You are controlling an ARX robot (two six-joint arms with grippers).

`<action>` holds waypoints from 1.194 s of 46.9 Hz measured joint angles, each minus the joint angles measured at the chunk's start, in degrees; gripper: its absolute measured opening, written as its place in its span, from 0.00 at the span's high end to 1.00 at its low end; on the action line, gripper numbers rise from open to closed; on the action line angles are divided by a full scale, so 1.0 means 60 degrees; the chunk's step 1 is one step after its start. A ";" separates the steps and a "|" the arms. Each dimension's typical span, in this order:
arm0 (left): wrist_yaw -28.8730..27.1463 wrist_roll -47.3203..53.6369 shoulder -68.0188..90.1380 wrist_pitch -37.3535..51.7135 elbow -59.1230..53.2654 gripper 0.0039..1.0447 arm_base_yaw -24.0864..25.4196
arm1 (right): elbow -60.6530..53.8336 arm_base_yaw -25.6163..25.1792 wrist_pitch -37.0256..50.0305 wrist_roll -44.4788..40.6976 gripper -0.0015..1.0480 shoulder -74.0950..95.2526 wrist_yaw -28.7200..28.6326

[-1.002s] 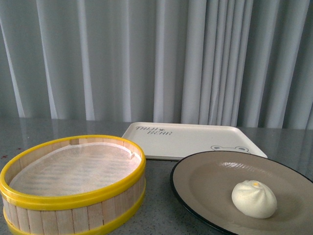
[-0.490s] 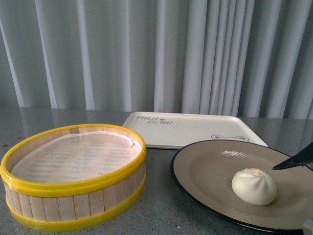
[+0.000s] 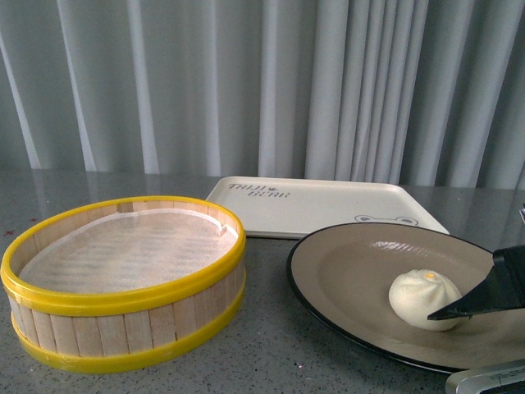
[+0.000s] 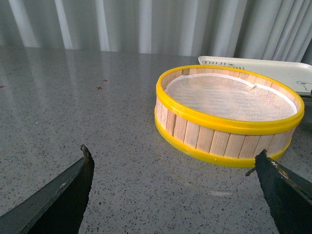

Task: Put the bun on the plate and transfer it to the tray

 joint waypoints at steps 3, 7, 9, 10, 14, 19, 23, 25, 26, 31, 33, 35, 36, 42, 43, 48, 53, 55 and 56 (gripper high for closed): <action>0.0004 0.0000 0.0000 0.0000 0.0000 0.06 0.0000 | 0.0000 0.0025 0.0106 -0.0011 0.52 0.0018 -0.0015; 0.0000 0.0000 0.0000 0.0000 0.0000 0.06 0.0000 | -0.0007 0.0022 0.0412 -0.0200 0.67 0.0022 -0.0033; 0.0000 0.0004 0.0000 0.0000 0.0000 0.06 0.0000 | -0.0062 0.0004 0.0619 -0.0313 0.72 0.0025 -0.0087; 0.0000 0.0000 0.0000 0.0000 0.0000 0.06 0.0000 | -0.0124 -0.0007 0.0834 -0.0437 0.76 0.0033 -0.0102; 0.0000 0.0000 0.0000 0.0000 0.0000 0.06 0.0000 | -0.0226 -0.0029 0.1271 -0.0586 0.86 0.0044 -0.0084; 0.0004 0.0000 0.0000 0.0000 0.0000 0.06 0.0000 | -0.0299 -0.0098 0.1486 -0.0645 0.98 -0.0040 0.0073; 0.0000 0.0000 0.0000 0.0000 0.0000 0.06 0.0000 | -0.0433 -0.0131 0.1636 -0.0586 0.98 -0.0138 0.0066; 0.0000 0.0000 0.0000 0.0000 0.0000 0.06 0.0000 | -0.0510 -0.0138 0.1756 -0.0579 0.98 -0.0178 0.0036; 0.0000 0.0000 0.0000 0.0000 0.0000 0.06 0.0000 | -0.0565 -0.0138 0.1891 -0.0579 0.98 -0.0204 0.0051; 0.0000 0.0000 0.0000 0.0000 0.0000 0.06 0.0000 | -0.0703 -0.0171 0.2353 -0.0623 0.98 -0.0248 0.0138; 0.0000 0.0000 0.0000 0.0000 0.0000 0.06 0.0000 | -0.0732 -0.0200 0.2517 -0.0678 0.98 -0.0248 0.0138; 0.0000 0.0000 0.0000 0.0000 0.0000 0.06 0.0000 | -0.0736 -0.0248 0.2812 -0.0776 0.98 -0.0248 0.0138; 0.0000 0.0000 0.0000 0.0000 0.0000 0.06 0.0000 | -0.0736 -0.0259 0.2903 -0.0801 0.98 -0.0248 0.0142; 0.0004 0.0004 0.0000 0.0000 0.0000 0.06 0.0000 | -0.0663 -0.0375 0.3836 -0.0980 0.98 -0.0255 0.0117; 0.0004 0.0000 0.0000 0.0000 0.0000 0.06 0.0000 | -0.0583 -0.0404 0.4054 -0.0980 0.98 -0.0255 0.0109; 0.0000 0.0000 0.0000 0.0000 0.0000 0.06 0.0000 | -0.0178 -0.0535 0.4437 -0.0743 0.98 -0.0255 0.0025; 0.0004 0.0000 0.0000 0.0000 0.0000 0.06 0.0000 | 0.0503 -0.0823 0.4488 -0.0044 0.98 -0.0193 -0.0455; 0.0004 0.0000 0.0000 0.0000 0.0000 0.06 0.0000 | 0.0856 -0.0991 0.4379 0.0299 0.98 -0.0109 -0.0871; 0.0000 0.0000 0.0000 0.0000 0.0000 0.06 0.0000 | 0.1020 -0.1067 0.4284 0.0448 0.98 -0.0055 -0.1035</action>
